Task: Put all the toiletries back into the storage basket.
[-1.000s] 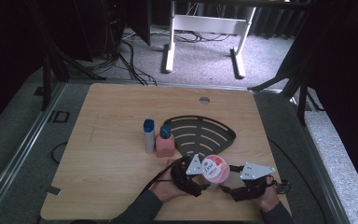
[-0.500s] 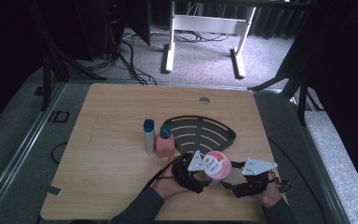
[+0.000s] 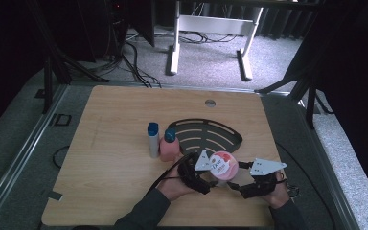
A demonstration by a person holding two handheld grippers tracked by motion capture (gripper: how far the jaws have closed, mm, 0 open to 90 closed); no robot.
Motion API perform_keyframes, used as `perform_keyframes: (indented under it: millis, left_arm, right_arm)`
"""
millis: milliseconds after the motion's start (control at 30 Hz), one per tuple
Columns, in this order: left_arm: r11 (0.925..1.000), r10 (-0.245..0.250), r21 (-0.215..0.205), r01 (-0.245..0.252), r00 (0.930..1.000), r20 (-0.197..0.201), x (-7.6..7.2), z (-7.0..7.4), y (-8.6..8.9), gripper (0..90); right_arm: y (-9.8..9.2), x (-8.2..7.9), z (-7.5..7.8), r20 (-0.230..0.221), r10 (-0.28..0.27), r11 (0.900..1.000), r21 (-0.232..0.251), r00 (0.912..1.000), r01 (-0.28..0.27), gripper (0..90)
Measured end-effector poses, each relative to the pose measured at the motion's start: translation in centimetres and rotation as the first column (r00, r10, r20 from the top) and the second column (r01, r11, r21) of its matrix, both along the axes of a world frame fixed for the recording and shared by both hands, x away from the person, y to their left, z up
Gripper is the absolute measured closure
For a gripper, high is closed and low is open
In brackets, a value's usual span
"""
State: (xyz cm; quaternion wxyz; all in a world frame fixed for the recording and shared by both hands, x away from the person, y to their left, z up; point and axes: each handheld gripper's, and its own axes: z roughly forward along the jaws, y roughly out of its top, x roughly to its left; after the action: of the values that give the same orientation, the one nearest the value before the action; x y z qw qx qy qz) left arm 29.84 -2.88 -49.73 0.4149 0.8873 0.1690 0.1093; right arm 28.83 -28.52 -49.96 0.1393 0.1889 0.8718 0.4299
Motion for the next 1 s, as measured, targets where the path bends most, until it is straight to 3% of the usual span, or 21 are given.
perform_keyframes:
  millis: [1000]
  left_arm:
    - [0.9994, 0.024, -0.023, -0.024, 0.9996, 0.014, 1.8, 1.2, -0.8, 21.1]
  right_arm:
    - [-0.9, 2.2, 1.2, 0.003, -0.001, 1.000, 0.021, 1.0000, 0.001, 20.5]
